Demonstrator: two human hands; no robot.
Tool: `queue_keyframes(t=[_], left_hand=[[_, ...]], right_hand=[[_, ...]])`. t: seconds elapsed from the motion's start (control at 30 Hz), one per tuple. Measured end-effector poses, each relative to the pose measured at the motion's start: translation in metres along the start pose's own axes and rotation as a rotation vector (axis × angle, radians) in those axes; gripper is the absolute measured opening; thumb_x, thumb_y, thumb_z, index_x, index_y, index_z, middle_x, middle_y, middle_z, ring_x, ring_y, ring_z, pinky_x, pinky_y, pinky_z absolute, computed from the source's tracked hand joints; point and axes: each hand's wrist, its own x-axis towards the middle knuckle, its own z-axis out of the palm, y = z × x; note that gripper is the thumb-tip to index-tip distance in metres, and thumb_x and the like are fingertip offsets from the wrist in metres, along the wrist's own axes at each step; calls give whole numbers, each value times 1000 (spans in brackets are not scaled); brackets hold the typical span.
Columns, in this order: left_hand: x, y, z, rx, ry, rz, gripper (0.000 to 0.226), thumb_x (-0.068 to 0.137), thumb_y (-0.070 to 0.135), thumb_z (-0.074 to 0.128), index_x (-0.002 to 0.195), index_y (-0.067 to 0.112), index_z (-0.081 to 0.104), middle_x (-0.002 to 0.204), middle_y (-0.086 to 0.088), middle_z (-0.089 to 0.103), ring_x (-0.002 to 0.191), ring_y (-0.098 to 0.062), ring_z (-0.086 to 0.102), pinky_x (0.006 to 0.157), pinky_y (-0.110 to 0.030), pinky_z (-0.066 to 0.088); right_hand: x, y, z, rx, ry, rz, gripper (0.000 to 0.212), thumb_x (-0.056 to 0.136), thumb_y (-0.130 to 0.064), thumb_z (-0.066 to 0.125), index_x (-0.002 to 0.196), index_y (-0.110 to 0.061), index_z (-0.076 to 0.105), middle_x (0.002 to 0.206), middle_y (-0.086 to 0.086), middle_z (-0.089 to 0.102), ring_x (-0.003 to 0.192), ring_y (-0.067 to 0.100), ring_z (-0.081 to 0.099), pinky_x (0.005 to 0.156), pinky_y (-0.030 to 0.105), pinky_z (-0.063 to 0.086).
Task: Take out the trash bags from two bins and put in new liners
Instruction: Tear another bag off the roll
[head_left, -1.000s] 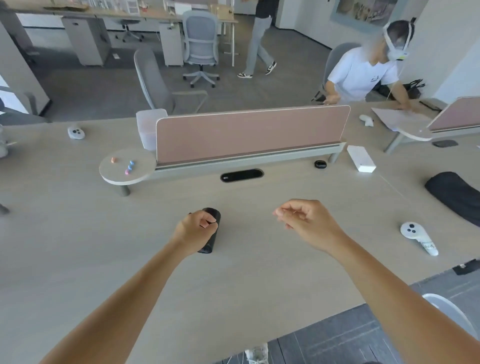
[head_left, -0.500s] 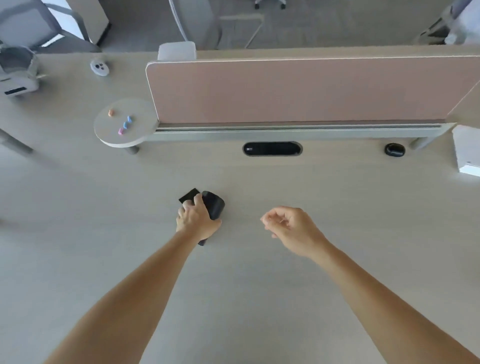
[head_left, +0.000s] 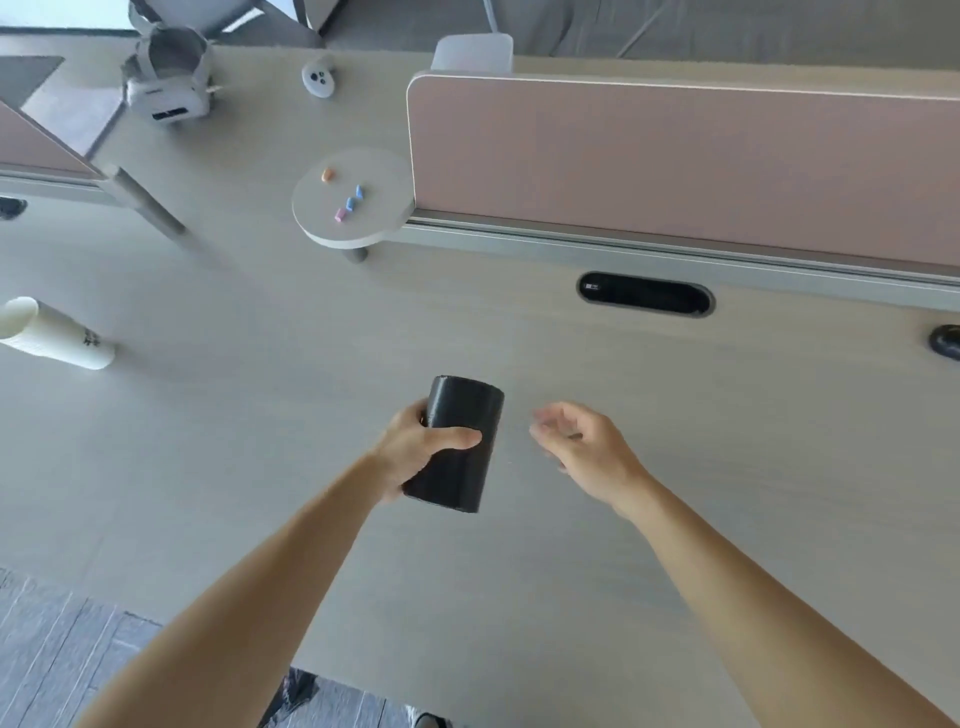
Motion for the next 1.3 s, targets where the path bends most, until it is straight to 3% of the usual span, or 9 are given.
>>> queue_keyframes(t=[0.1, 0.17, 0.37, 0.47, 0.73, 0.93, 1.07, 1.17, 1.3], left_hand=[[-39, -7, -20, -348, -346, 92, 77, 57, 38, 81, 125, 10, 62, 111, -15, 67, 100, -32, 65, 83, -48, 53], [-54, -12, -30, -540, -463, 132, 75, 55, 40, 86, 121, 10, 67, 112, -19, 65, 100, -34, 63, 88, -48, 51], [-77, -22, -59, -721, -663, 234, 93, 62, 59, 83, 134, 7, 55, 124, -20, 61, 109, -36, 62, 94, -49, 50], [-86, -35, -72, -804, -778, 238, 96, 65, 66, 76, 137, 7, 53, 126, -19, 62, 113, -35, 62, 98, -49, 48], [-94, -69, -91, -959, -698, 206, 96, 61, 62, 82, 138, 16, 51, 125, -16, 59, 108, -34, 61, 96, -53, 46], [-102, -63, -100, -882, -427, 201, 84, 41, 58, 92, 111, 16, 75, 113, -12, 71, 99, -31, 69, 84, -48, 56], [-98, -64, -107, -880, -388, 185, 93, 54, 65, 83, 129, 15, 64, 132, -15, 61, 121, -36, 59, 98, -53, 48], [-98, -62, -106, -922, -329, 158, 60, 71, 61, 69, 114, 18, 74, 121, -12, 67, 106, -33, 67, 89, -50, 54], [-103, -64, -107, -937, -347, 148, 62, 69, 60, 73, 115, 17, 73, 122, -13, 67, 106, -34, 67, 90, -52, 52]], right_hand=[[-6, -17, 19, 31, -125, -41, 42, 89, -60, 55, 124, -36, 56, 125, -21, 53, 114, 6, 53, 99, 33, 42], [-15, -31, 33, -2, -201, -62, 44, 93, -66, 40, 105, -27, 55, 105, -22, 52, 100, 7, 47, 94, 34, 37], [-35, -64, 74, 47, -228, -43, 56, 91, -51, 42, 95, 2, 60, 99, 22, 66, 91, 23, 63, 89, 41, 49], [-45, -80, 85, 164, -178, -55, 35, 98, -30, 45, 80, -4, 60, 87, 16, 70, 83, 28, 69, 79, 39, 53], [-74, -105, 98, 467, -276, -63, 39, 104, -18, 39, 65, -14, 40, 58, 2, 32, 44, 13, 25, 49, 24, 24], [-87, -127, 76, 524, -210, -153, 50, 102, -13, 38, 57, -16, 58, 60, 3, 37, 42, 11, 22, 51, 28, 14], [-89, -139, 50, 537, -78, -216, 38, 102, -12, 35, 69, -5, 53, 63, 4, 45, 40, 9, 23, 47, 25, 15], [-79, -140, 26, 288, 73, -277, 31, 97, -18, 45, 91, 11, 52, 68, 9, 41, 43, 14, 30, 47, 24, 24], [-67, -131, 18, -577, 349, -175, 35, 99, -28, 46, 80, 2, 51, 69, 4, 56, 66, 22, 55, 61, 32, 38]])
